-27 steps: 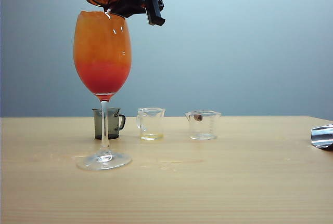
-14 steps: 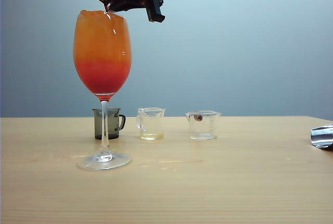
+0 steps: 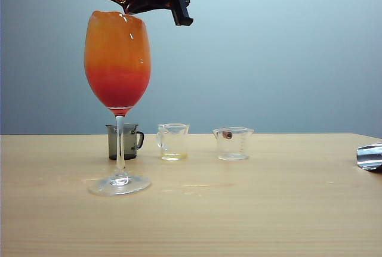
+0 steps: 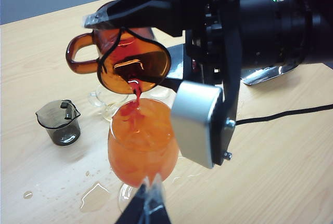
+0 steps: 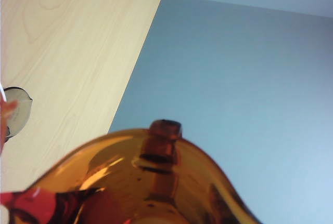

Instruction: Pick up the fourth measuring cup from the left, pour the grenadine inside into the goblet, and finally put the measuring cup back in its original place.

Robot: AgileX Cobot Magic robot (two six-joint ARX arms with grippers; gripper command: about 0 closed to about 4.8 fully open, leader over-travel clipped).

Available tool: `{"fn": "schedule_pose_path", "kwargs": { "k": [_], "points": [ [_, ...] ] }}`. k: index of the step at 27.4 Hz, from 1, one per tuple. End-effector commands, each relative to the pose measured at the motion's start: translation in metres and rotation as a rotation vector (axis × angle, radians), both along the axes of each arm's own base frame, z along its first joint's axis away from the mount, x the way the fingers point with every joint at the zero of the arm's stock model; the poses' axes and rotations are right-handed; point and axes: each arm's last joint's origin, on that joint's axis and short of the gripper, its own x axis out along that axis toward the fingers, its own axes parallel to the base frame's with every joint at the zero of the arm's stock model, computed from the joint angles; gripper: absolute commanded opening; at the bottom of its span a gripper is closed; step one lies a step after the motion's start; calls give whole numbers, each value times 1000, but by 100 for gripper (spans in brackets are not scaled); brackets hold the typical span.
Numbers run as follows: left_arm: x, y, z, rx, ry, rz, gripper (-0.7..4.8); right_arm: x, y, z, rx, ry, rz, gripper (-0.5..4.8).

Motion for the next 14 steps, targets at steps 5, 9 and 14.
{"fn": "schedule_pose_path", "kwargs": {
  "k": [5, 9, 14],
  "points": [
    [0, 0, 2, -6, -15, -2, -5, -1, 0, 6, -11, -67, 10, 44],
    [0, 0, 2, -6, -15, -3, -5, -1, 0, 7, -23, -83, 14, 44],
    [0, 0, 2, -6, -14, -3, -5, -3, 1, 7, -21, -86, 20, 44]
  ]
}}
